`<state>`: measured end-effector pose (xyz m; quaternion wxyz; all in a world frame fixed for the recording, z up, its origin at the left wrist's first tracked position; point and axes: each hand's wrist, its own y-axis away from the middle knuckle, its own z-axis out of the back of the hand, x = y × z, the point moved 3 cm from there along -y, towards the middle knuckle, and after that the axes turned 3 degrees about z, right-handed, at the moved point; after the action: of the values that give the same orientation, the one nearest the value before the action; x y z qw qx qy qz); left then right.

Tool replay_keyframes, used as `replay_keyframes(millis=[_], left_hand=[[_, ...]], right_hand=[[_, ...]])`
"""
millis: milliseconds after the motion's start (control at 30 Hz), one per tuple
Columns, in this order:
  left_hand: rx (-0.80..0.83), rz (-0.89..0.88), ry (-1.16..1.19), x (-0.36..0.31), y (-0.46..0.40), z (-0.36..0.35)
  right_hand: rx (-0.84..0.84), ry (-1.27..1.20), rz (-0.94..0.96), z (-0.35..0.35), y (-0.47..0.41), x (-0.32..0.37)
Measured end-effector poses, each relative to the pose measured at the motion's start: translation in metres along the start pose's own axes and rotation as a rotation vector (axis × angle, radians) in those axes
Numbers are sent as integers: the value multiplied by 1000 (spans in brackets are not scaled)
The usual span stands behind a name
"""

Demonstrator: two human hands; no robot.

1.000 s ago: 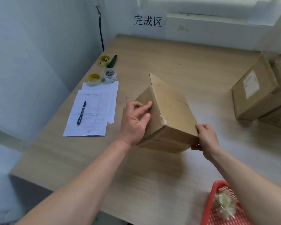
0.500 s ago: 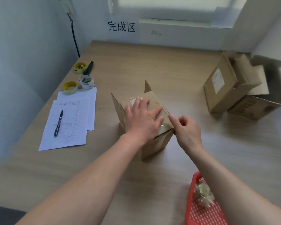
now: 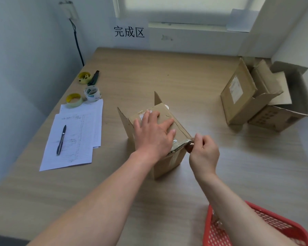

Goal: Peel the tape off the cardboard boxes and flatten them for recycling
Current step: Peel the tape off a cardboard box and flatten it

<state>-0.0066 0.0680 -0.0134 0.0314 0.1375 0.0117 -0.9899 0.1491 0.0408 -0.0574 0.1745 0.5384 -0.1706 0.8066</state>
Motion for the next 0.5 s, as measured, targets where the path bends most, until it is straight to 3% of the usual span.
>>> replay_keyframes(millis=[167,367,500], left_hand=[[-4,27,28,-3,-9,-1],[0,36,74,-6,-16,-1],[107,-18,113,3,-26,7]], right_hand=[[57,-357,-80,3,34,-6],[74,-514,-54,15,25,4],[176,-583,-55,16,21,12]])
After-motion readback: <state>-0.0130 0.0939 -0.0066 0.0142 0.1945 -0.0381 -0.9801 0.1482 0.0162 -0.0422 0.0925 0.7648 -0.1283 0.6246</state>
